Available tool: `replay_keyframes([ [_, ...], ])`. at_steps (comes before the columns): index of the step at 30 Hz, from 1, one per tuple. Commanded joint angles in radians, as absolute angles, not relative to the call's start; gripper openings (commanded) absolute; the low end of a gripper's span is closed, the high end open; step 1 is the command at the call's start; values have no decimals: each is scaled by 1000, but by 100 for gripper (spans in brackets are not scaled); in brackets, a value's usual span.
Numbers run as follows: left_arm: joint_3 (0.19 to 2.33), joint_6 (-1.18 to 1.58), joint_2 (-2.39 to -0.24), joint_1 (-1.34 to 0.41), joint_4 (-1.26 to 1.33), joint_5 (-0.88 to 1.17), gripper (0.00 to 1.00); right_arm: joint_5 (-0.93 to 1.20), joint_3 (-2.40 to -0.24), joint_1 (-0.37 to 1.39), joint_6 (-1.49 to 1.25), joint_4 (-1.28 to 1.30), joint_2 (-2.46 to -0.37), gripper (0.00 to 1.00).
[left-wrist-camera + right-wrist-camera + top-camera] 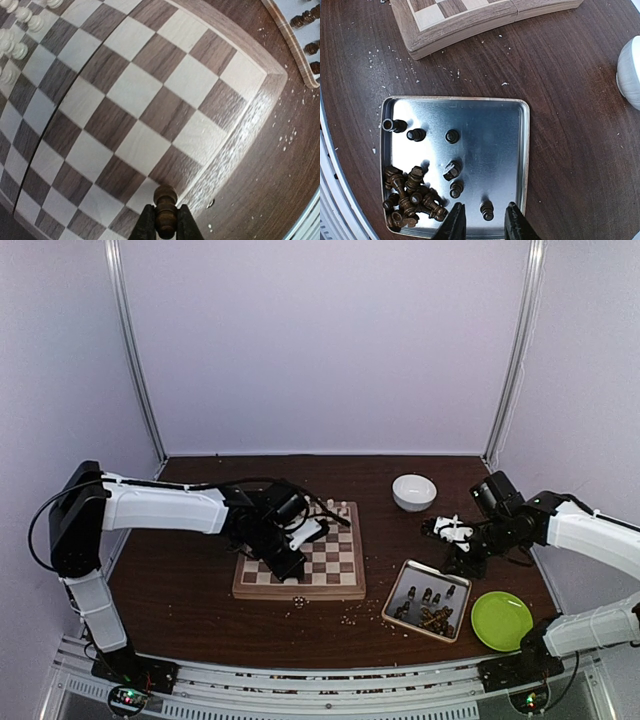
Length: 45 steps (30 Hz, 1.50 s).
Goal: Set up the chess pieces on the board
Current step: Place the bishop on f8.
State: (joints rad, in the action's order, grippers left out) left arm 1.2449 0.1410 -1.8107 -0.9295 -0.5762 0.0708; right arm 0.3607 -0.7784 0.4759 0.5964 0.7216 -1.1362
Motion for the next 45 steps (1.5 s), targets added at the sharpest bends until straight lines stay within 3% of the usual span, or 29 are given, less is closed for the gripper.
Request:
replay_keyframes([
  [1, 1160, 148, -1691, -912, -596, 5, 6, 352, -772, 471, 594, 710, -1143, 27],
  [35, 1092, 171, -1719, -865, -539, 18, 9, 359, -780, 471, 594, 719, -1178, 27],
  [45, 1140, 161, -1654, -865, -637, 3, 37, 368, -784, 471, 591, 721, -1178, 27],
])
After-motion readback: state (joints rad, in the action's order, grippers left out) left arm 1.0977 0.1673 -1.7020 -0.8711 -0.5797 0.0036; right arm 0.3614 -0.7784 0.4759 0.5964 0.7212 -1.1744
